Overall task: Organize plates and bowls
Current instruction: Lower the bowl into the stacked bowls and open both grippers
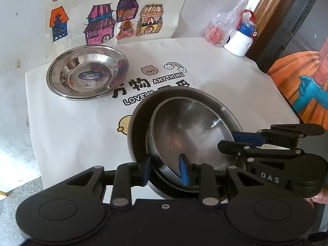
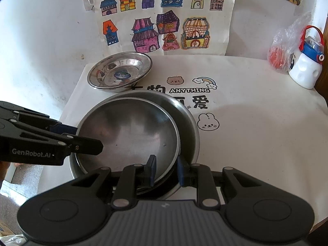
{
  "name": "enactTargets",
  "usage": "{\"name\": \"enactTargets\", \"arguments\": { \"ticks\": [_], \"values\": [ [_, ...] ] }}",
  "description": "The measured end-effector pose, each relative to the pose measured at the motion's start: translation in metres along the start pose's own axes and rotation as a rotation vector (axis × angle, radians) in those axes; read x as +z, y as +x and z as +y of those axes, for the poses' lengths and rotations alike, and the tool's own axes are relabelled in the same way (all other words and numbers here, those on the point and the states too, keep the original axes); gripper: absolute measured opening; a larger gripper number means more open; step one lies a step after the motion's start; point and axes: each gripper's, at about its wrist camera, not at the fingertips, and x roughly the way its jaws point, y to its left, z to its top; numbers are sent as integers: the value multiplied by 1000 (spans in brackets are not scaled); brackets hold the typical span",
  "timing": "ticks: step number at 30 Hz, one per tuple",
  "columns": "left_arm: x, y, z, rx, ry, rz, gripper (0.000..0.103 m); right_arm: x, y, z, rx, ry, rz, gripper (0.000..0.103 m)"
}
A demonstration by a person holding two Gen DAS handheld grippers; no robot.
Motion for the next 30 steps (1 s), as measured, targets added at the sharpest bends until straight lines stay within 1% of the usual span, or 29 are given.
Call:
{"name": "enactTargets", "arguments": {
  "ticks": [4,9,16,24,30],
  "values": [
    [-1,-2,-3,7,12,-9,37,0,0,0,3,-2,-2,25],
    [-1,-4,-4,8,28,-18,41,-1,-2,0,6,1,-6,26],
    [-1,-13,-9,24,62,-57,53,-1,-3,0,8,0,-11,27],
    [-5,-18,-2,34,51,-78,55,-2,-5,1,10,1,-19,28],
    [-6,-22,7,15,28,-91,55,-3,-8,1,15,3,-28,29]
  ]
}}
